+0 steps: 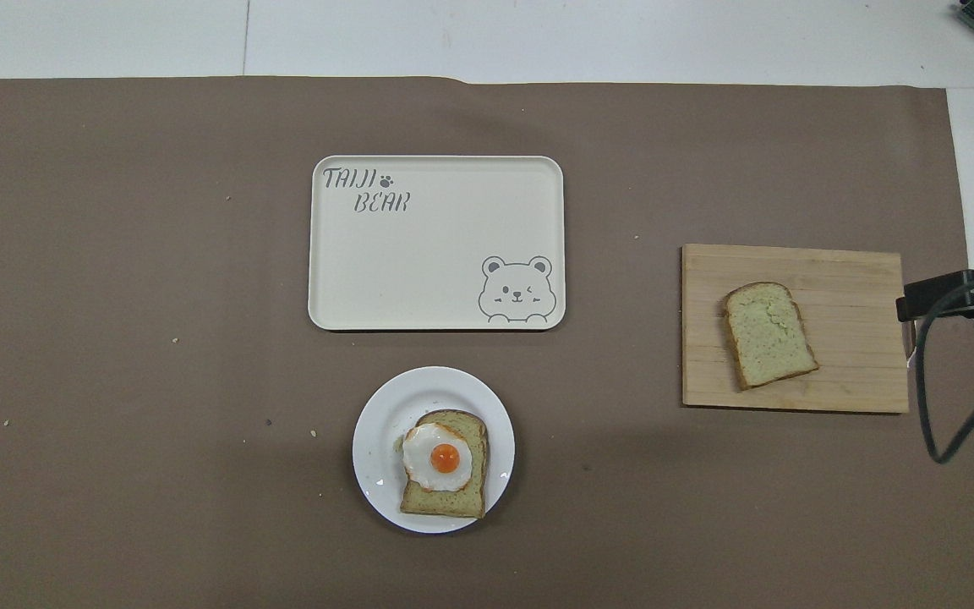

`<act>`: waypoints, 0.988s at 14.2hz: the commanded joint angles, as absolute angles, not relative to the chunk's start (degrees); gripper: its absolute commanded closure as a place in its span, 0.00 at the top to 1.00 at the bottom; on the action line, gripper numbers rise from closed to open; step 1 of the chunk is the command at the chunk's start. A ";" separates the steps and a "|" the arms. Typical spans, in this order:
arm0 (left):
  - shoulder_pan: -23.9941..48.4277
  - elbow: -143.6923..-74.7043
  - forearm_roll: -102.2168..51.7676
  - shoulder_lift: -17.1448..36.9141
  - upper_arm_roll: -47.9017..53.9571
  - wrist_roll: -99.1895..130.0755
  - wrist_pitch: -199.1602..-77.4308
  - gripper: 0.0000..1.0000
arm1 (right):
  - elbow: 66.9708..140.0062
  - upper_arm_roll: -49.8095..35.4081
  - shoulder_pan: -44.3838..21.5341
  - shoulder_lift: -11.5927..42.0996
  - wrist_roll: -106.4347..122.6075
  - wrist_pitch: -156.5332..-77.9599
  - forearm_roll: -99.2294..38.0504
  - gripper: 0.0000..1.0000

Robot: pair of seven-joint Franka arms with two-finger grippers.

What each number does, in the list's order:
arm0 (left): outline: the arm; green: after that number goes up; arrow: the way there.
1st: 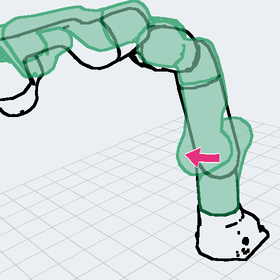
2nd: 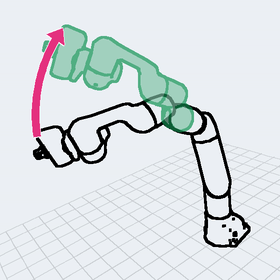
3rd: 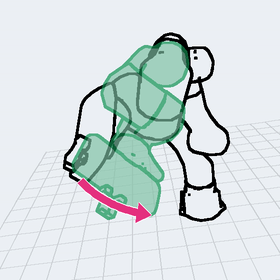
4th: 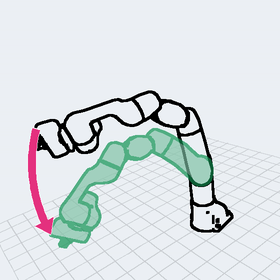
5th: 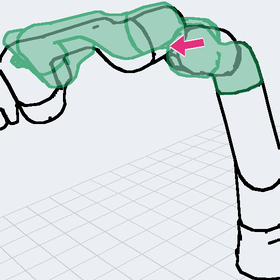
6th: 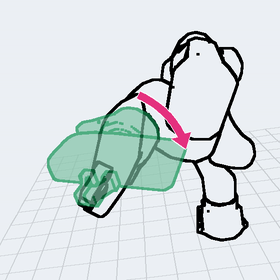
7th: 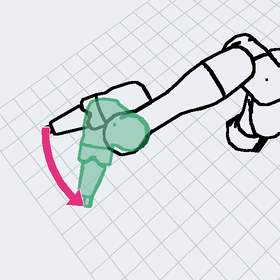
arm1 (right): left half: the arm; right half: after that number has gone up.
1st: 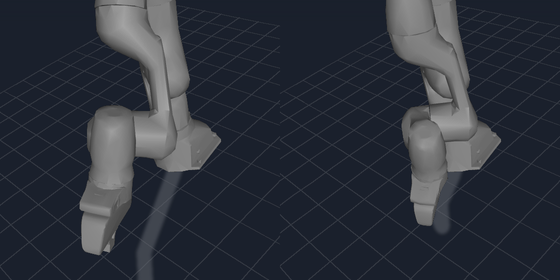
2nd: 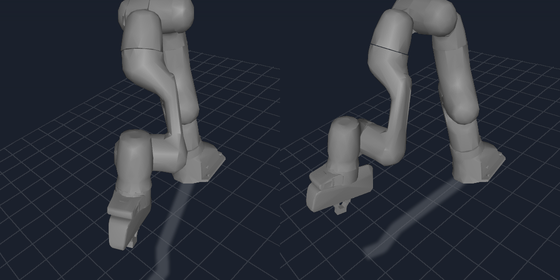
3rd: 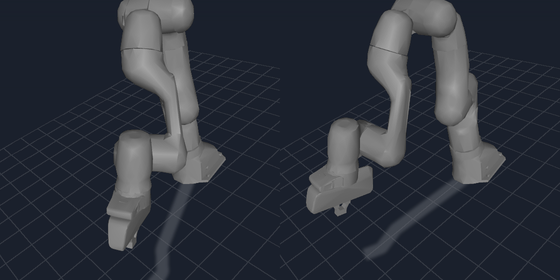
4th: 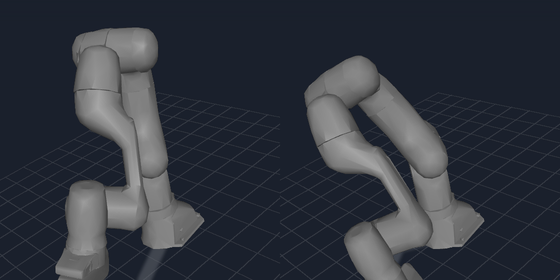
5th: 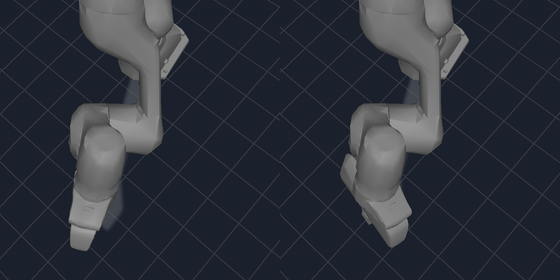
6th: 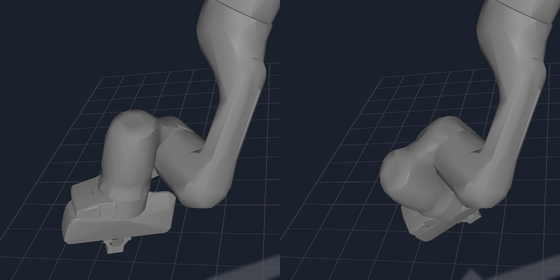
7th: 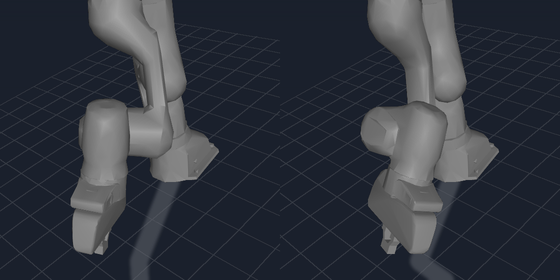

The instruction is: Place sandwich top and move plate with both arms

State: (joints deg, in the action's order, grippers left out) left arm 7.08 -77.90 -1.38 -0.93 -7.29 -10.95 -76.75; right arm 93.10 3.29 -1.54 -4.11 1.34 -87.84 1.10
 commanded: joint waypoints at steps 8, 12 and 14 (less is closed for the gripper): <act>6.77 -79.72 -1.49 -2.46 -7.03 -10.37 -76.99 1.00 | 98.43 3.08 -0.79 -5.54 5.97 -94.64 0.18 1.00; 6.77 -79.72 -1.49 -2.46 -7.03 -10.37 -76.99 1.00 | 100.89 3.08 -0.70 -4.49 6.59 -99.05 0.18 1.00; 6.77 -79.72 -1.49 -2.46 -7.03 -10.28 -76.99 1.00 | 102.74 3.16 -0.62 -3.35 8.95 -101.06 0.18 1.00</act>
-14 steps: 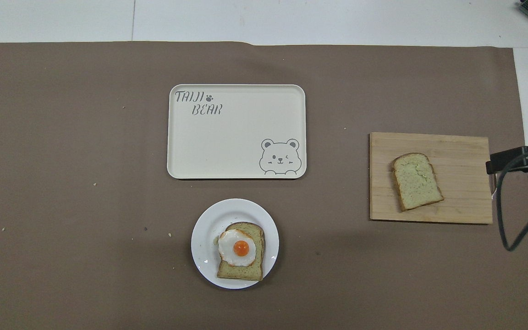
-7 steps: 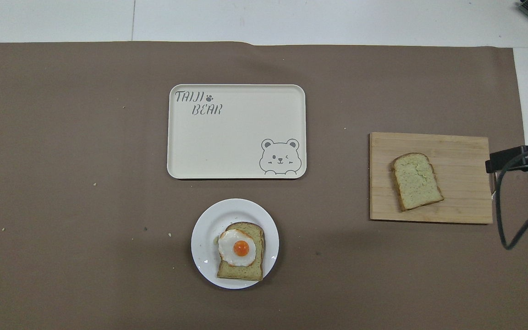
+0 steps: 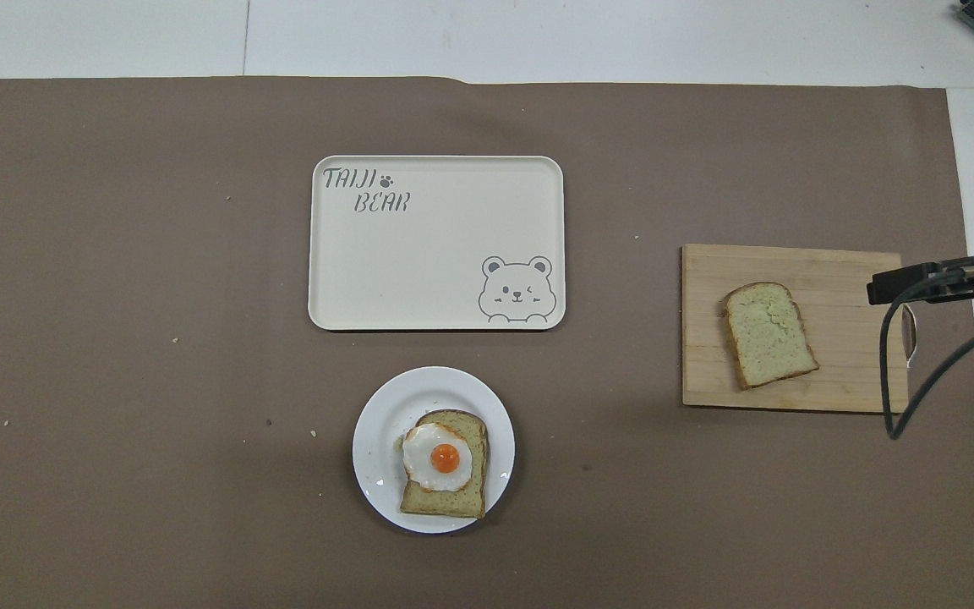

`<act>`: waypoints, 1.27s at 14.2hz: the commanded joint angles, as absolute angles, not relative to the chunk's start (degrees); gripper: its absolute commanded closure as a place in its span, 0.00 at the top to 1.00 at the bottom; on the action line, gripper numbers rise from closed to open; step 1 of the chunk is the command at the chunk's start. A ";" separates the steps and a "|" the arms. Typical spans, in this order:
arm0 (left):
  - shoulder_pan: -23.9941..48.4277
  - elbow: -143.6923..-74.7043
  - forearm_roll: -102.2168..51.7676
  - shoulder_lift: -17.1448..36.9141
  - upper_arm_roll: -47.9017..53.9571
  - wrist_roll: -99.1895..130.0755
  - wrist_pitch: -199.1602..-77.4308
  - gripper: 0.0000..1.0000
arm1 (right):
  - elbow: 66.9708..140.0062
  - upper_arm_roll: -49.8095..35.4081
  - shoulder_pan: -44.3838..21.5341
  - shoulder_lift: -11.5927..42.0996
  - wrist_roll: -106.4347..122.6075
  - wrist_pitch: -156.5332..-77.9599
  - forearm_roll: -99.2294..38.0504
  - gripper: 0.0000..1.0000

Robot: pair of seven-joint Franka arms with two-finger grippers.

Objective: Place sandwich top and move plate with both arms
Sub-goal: 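Reach the right gripper down to the bread slice on the board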

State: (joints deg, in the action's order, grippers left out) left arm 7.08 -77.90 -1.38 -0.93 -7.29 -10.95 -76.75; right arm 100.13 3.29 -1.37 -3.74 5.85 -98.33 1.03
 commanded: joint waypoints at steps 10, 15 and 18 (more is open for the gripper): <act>6.77 -79.72 -1.49 -2.46 -7.03 -10.37 -76.99 1.00 | 111.61 3.08 3.34 6.76 18.27 -118.99 -0.09 1.00; 6.77 -79.72 -1.49 -2.46 -7.03 -10.37 -76.99 1.00 | 118.29 3.08 3.43 9.13 22.85 -125.41 -6.15 1.00; 6.77 -79.72 -1.49 -2.46 -7.03 -10.28 -76.99 1.00 | 118.65 3.08 3.43 10.19 22.68 -125.77 -6.68 1.00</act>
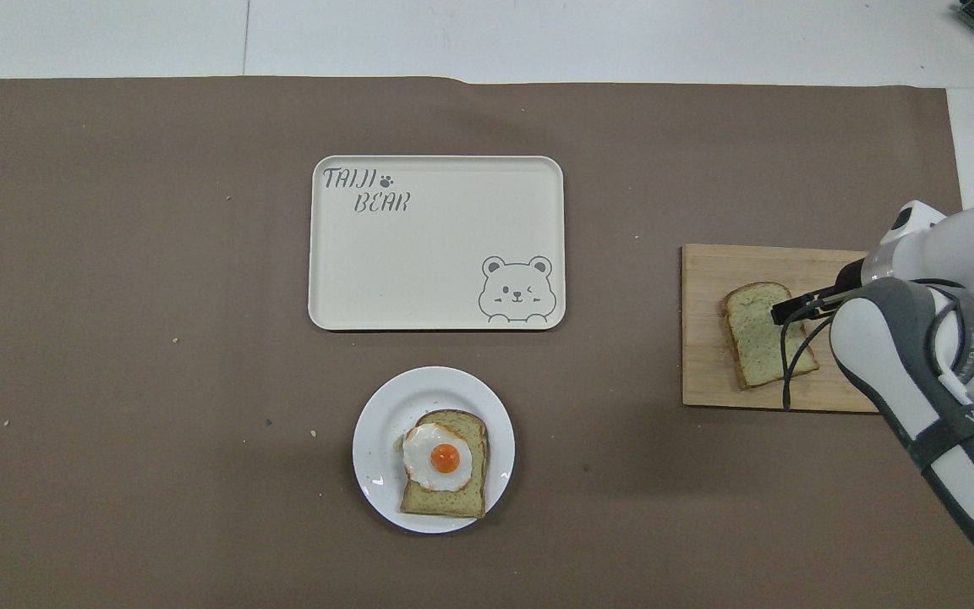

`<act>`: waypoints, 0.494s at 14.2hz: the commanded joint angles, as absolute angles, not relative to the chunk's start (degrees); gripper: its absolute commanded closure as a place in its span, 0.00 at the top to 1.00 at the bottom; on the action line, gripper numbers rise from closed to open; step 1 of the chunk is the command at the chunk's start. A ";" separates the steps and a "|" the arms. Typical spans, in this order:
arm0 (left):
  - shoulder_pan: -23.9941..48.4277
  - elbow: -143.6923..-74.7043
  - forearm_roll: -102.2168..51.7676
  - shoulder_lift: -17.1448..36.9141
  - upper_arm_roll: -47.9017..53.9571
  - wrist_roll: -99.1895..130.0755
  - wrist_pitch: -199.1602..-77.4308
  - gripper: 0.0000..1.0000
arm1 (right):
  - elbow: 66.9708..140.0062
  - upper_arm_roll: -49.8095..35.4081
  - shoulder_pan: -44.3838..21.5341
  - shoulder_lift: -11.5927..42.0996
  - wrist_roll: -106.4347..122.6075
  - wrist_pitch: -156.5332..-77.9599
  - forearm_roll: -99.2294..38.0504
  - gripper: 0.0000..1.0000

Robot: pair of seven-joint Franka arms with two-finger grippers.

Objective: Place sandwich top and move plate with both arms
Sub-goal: 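Reach the right gripper down to the bread slice on the board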

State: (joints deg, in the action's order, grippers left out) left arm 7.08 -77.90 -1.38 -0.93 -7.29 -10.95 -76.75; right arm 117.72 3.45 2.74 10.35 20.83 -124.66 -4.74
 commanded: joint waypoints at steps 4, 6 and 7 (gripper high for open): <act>6.77 -79.72 -1.49 -2.46 -7.03 -10.37 -76.99 1.00 | 119.35 3.08 3.60 10.90 23.20 -125.68 -6.68 1.00; 6.77 -79.72 -1.49 -2.46 -7.03 -10.37 -76.99 1.00 | 119.79 3.08 3.43 10.90 23.64 -125.60 -6.68 1.00; 6.77 -79.72 -1.49 -2.46 -7.03 -10.37 -76.99 1.00 | 120.06 3.08 3.43 11.25 23.64 -125.68 -6.68 1.00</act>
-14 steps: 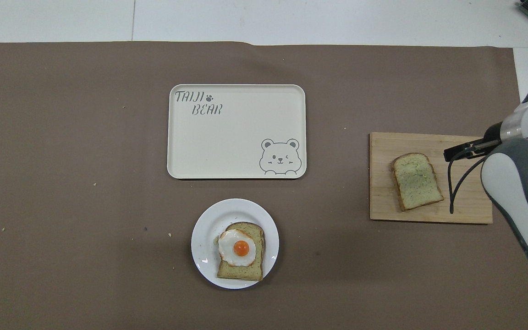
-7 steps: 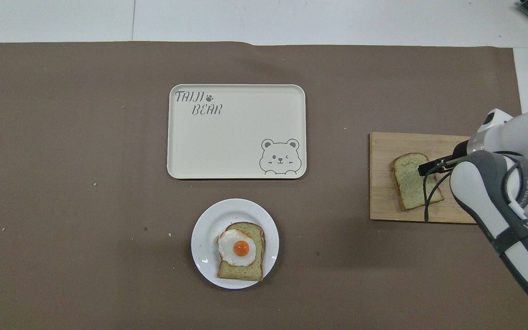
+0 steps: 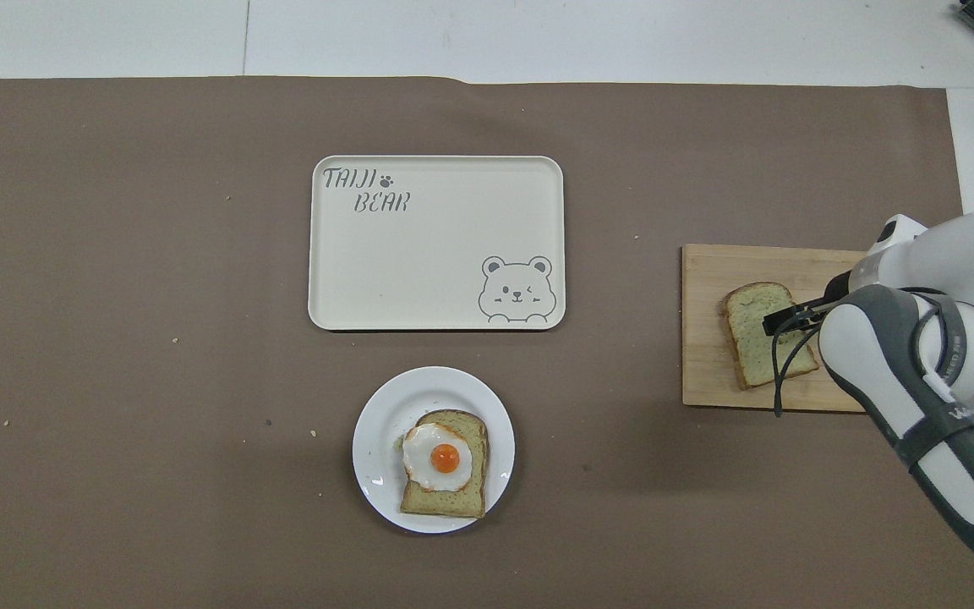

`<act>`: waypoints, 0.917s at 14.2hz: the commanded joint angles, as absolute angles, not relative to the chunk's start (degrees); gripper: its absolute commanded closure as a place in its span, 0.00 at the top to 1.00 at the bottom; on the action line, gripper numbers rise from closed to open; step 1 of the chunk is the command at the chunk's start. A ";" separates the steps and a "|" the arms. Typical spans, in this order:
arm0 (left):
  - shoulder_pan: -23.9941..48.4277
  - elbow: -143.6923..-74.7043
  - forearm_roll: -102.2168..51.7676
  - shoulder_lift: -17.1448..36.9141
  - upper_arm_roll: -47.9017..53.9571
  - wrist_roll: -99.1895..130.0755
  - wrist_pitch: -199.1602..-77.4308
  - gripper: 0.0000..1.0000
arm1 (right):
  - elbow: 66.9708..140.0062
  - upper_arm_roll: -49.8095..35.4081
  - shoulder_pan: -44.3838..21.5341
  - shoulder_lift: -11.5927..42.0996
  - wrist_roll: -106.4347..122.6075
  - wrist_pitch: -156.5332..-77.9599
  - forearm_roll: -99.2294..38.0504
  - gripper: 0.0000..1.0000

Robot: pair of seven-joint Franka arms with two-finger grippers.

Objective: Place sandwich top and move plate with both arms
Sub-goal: 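Reach the right gripper down to the bread slice on the board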

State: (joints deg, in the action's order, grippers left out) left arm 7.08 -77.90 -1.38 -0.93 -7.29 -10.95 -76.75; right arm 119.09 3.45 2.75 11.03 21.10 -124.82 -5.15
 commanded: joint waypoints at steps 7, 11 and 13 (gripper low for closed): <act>6.77 -79.72 -1.49 -2.46 -7.03 -10.37 -76.99 1.00 | 120.32 3.08 3.69 13.45 24.61 -129.38 -6.68 0.75; 6.68 -79.72 -1.49 -2.46 -7.03 -10.28 -76.99 1.00 | 120.24 3.08 3.87 13.62 24.35 -129.46 -6.68 0.00; 6.77 -79.72 -1.49 -2.46 -7.03 -10.37 -76.99 1.00 | 119.97 3.08 3.61 13.71 22.16 -129.38 -6.68 0.00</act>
